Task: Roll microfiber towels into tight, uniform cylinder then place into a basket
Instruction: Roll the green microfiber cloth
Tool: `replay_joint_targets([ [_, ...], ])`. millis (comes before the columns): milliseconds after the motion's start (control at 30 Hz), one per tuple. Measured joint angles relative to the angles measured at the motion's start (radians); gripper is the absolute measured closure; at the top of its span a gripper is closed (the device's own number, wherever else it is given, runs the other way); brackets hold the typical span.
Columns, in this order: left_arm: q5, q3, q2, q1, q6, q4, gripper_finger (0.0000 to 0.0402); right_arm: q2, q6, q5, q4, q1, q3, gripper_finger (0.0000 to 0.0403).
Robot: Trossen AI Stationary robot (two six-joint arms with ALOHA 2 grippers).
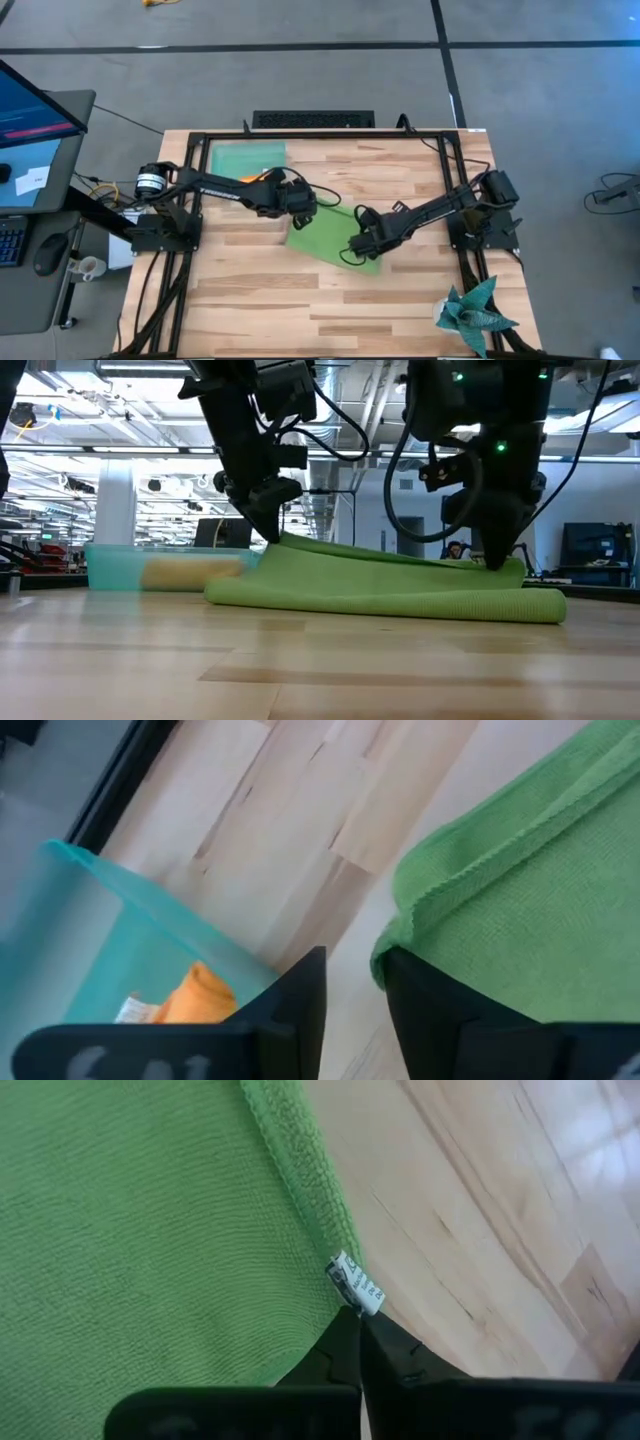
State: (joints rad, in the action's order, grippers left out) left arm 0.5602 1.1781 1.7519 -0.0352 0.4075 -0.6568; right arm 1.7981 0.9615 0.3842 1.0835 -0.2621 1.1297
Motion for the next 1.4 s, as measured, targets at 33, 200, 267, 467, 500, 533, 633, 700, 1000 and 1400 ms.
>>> replay_joint_targets([
  [33,-0.002,0.014,0.0,-0.001,-0.001,-0.022,0.0306,0.0,-0.002,-0.011,-0.001,0.004,0.0,0.0385],
  [200,-0.014,0.064,0.0,-0.002,-0.011,-0.068,0.0306,0.0,-0.032,-0.026,-0.005,0.024,0.0,0.0383],
  [267,-0.038,0.068,0.0,-0.001,-0.027,-0.068,0.0306,0.0,-0.04,-0.029,-0.012,0.024,0.0,0.0386],
  [467,-0.059,0.068,0.0,0.0,-0.048,-0.076,0.0306,0.0,-0.054,-0.03,-0.021,0.023,0.0,0.0387],
  [500,-0.059,0.068,0.0,0.0,-0.047,-0.076,0.0306,0.0,-0.054,-0.03,-0.021,0.023,0.0,0.0385],
  [533,-0.059,0.068,0.0,-0.001,-0.047,-0.076,0.0305,0.0,-0.054,-0.03,-0.021,0.023,0.0,0.0382],
  [633,-0.063,0.068,0.0,-0.002,-0.048,-0.077,0.0296,0.0,-0.055,-0.03,-0.021,0.02,0.0,0.0372],
  [700,-0.066,0.068,0.0,-0.004,-0.048,-0.079,0.0285,0.0,-0.055,-0.031,-0.021,0.014,0.0,0.0361],
  [1000,-0.058,0.068,0.0,-0.025,-0.078,-0.079,0.0218,0.0,-0.054,-0.017,-0.021,0.012,0.0,0.0297],
  [1400,-0.081,0.068,0.0,-0.061,-0.058,-0.078,0.0163,0.0,-0.054,-0.017,0.026,0.021,0.0,0.0236],
])
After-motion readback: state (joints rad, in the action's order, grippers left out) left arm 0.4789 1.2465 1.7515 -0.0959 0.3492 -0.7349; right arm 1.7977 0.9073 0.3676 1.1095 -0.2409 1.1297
